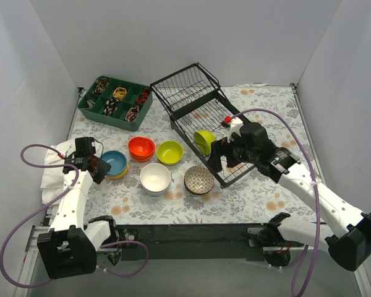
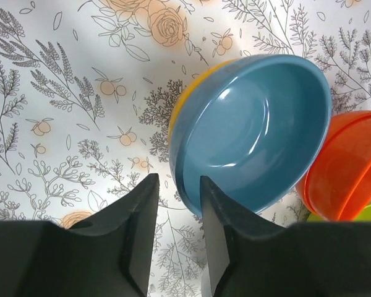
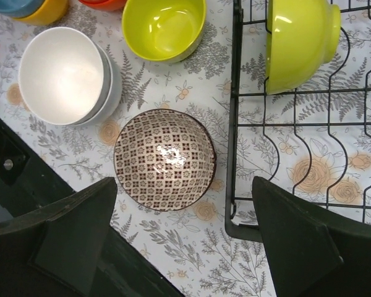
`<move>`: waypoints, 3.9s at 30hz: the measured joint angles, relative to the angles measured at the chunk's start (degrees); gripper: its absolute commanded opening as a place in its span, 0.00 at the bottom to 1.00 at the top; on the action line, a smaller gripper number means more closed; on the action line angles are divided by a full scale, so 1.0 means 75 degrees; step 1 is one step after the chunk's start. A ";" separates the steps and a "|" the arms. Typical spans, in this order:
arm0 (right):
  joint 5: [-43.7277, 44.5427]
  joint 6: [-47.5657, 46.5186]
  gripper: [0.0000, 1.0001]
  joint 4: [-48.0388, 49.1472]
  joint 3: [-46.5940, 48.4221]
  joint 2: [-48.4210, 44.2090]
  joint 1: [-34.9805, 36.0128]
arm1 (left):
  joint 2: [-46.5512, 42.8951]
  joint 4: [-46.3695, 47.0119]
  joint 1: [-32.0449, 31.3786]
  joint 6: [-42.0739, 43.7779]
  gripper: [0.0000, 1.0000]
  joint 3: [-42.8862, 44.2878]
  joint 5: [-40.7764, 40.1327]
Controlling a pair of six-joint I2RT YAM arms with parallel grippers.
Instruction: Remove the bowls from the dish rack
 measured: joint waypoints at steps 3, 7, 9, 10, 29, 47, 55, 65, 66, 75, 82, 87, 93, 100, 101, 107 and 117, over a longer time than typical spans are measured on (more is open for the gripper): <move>0.0213 -0.0154 0.99 0.0000 0.0003 0.0204 -0.0017 | -0.0181 -0.0143 0.0003 0.0003 0.46 0.0003 0.0032; 0.0510 -0.0449 0.99 0.0006 0.0085 0.0697 -0.0166 | -0.0306 -0.0437 0.0006 0.0055 0.66 0.0082 0.0134; 0.0586 -0.0592 0.99 0.0038 0.0216 0.1014 -0.0315 | -0.0309 -0.0527 0.0006 0.0195 0.70 0.0207 0.0303; 0.0592 -0.0659 0.99 0.0073 0.0283 0.1186 -0.0391 | -0.0309 -0.0530 0.0006 0.0289 0.73 0.0283 0.0455; -0.1218 -0.0863 0.99 0.1638 0.1600 0.4252 -0.1906 | -0.0938 0.0146 -0.0449 0.2022 0.98 0.0323 0.4488; -0.2334 -0.1361 0.65 0.2136 0.1920 0.5654 -0.1973 | -0.0810 0.0256 -0.0895 0.2530 0.98 0.0399 0.4972; -0.2107 -0.1536 0.27 0.2189 0.1976 0.5525 -0.1868 | -0.0705 0.0458 -0.0947 0.2509 0.98 0.0449 0.4861; -0.0734 -0.1562 0.12 0.1778 0.1973 0.4564 -0.1632 | -0.0283 0.0921 -0.1037 0.2224 0.98 0.0883 0.4861; -0.0653 -0.1489 0.11 0.1784 0.1973 0.4331 -0.1632 | -0.0227 0.0988 -0.1116 0.2171 0.98 0.0944 0.4852; -0.1005 -0.0396 0.11 0.2072 0.1527 0.2614 -0.1626 | -0.0146 0.2005 -0.2611 0.1416 0.98 0.1043 0.4465; -0.2192 0.1530 0.11 0.3150 0.0280 0.1568 -0.1600 | -0.0224 0.3197 -0.3305 0.0860 0.98 0.1043 0.4036; -0.2792 0.2806 0.11 0.3960 -0.0463 0.1093 -0.1513 | -0.0221 0.3856 -0.3882 0.0624 0.94 0.1040 0.3786; -0.3115 0.3666 0.11 0.4602 -0.0871 0.0734 -0.1381 | 0.0096 0.4462 -0.4776 0.0417 0.79 0.1040 0.3413; -0.3241 0.4191 0.11 0.5053 -0.1291 0.0437 -0.1338 | 0.0740 0.4666 -0.5677 0.0291 0.54 0.1040 0.2929; -0.3249 0.4232 0.11 0.5094 -0.1323 0.0437 -0.1332 | 0.0813 0.4718 -0.5770 0.0286 0.51 0.1040 0.2868; -0.3270 0.4371 0.11 0.5243 -0.1361 0.0437 -0.1332 | 0.1151 0.4963 -0.6161 0.0198 0.15 0.1043 0.2562; -0.3209 0.4383 0.80 0.5453 -0.1679 0.0388 -0.1335 | 0.1253 0.5109 -0.6309 0.0239 0.00 0.1055 0.2229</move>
